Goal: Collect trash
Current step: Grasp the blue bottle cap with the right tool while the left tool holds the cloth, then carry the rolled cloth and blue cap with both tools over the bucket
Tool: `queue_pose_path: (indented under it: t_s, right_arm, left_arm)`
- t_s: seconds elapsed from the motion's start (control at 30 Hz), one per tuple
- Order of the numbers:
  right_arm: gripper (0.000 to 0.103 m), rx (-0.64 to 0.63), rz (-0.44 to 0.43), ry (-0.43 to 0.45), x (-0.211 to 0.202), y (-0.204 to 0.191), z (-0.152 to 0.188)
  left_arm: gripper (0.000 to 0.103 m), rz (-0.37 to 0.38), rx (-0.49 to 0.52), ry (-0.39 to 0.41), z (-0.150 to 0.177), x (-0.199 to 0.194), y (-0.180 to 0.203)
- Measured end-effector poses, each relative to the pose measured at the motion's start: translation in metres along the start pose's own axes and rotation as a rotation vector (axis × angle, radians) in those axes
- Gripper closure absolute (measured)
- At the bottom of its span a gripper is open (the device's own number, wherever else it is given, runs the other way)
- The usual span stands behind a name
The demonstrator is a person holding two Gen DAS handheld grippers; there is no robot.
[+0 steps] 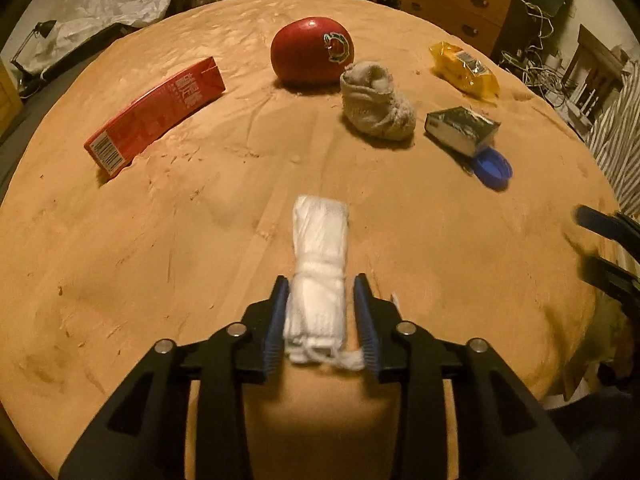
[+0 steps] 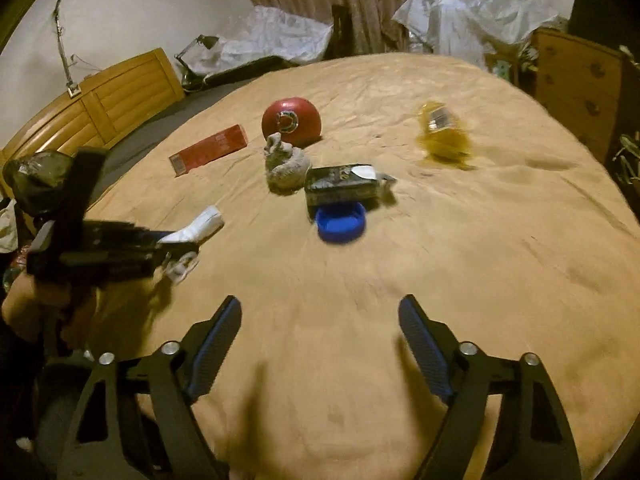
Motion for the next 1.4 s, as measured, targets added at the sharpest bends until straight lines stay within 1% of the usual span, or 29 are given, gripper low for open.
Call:
queue_pose_path:
  t_s: [0.03, 0.07, 0.13, 0.33, 0.47, 0.5, 0.57, 0.63, 0.7, 0.73, 0.83, 0.87, 1.07, 1.2, 1.3, 1.4]
  right_arm:
    - [0.029, 0.01, -0.002, -0.013, 0.013, -0.001, -0.008]
    - [0.029, 0.015, -0.002, -0.018, 0.02, -0.002, -0.012]
    - [0.029, 0.019, 0.007, -0.023, 0.037, -0.003, -0.025]
    - [0.029, -0.016, 0.028, -0.029, 0.064, -0.012, -0.046]
    - [0.029, -0.026, 0.047, -0.029, 0.077, -0.014, -0.051]
    - [0.031, -0.036, 0.059, -0.028, 0.08, -0.015, -0.052]
    - [0.035, -0.044, 0.076, -0.026, 0.083, -0.015, -0.054]
    - [0.051, -0.046, 0.109, -0.026, 0.085, -0.013, -0.056]
    - [0.058, -0.04, 0.139, -0.026, 0.086, -0.01, -0.055]
    - [0.061, -0.04, 0.144, -0.025, 0.084, -0.01, -0.053]
    - [0.061, -0.046, 0.143, -0.018, 0.075, -0.011, -0.043]
    - [0.061, -0.045, 0.141, -0.017, 0.071, -0.011, -0.04]
    - [0.062, -0.034, 0.132, 0.009, 0.033, -0.017, -0.014]
    - [0.062, -0.006, 0.129, 0.04, 0.005, -0.019, 0.001]
    - [0.062, 0.009, 0.131, 0.077, -0.019, -0.022, 0.005]
    - [0.062, 0.017, 0.134, 0.13, -0.048, -0.027, 0.004]
  left_arm:
    - [0.064, 0.001, -0.003, 0.004, -0.002, 0.002, -0.001]
    - [0.061, 0.001, -0.007, 0.007, -0.003, 0.003, -0.001]
    - [0.06, 0.0, -0.005, 0.011, -0.005, 0.004, -0.001]
    - [0.059, 0.022, 0.007, 0.022, -0.003, 0.003, -0.007]
    - [0.059, 0.006, 0.016, 0.036, -0.001, 0.003, -0.006]
    - [0.059, 0.0, 0.016, 0.041, 0.0, 0.003, -0.005]
    - [0.059, -0.013, 0.017, 0.053, 0.0, 0.003, -0.004]
    - [0.059, -0.019, 0.016, 0.064, 0.001, 0.002, -0.003]
    - [0.062, -0.024, 0.016, 0.074, 0.002, 0.001, -0.003]
    - [0.066, -0.026, 0.014, 0.079, 0.002, 0.0, -0.003]
    - [0.076, -0.02, 0.004, 0.089, 0.004, -0.002, -0.003]
    - [0.078, -0.02, 0.001, 0.093, 0.005, -0.004, -0.002]
    - [0.078, -0.032, -0.006, 0.107, 0.013, -0.012, 0.004]
    - [0.078, -0.029, -0.014, 0.137, 0.018, -0.026, 0.013]
    - [0.078, -0.047, 0.008, 0.184, 0.02, -0.046, 0.029]
    - [0.078, -0.044, 0.027, 0.246, 0.019, -0.071, 0.047]
Point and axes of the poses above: each gripper's, at about its wrist camera, not at the fingertips, and x roughly the way its jaws point, y to its right, z to its underside, the point moved 7 cm from there along x, roughly the way its jaws point, and after that the axes turned 12 degrees about z, right-handed, at the moved point
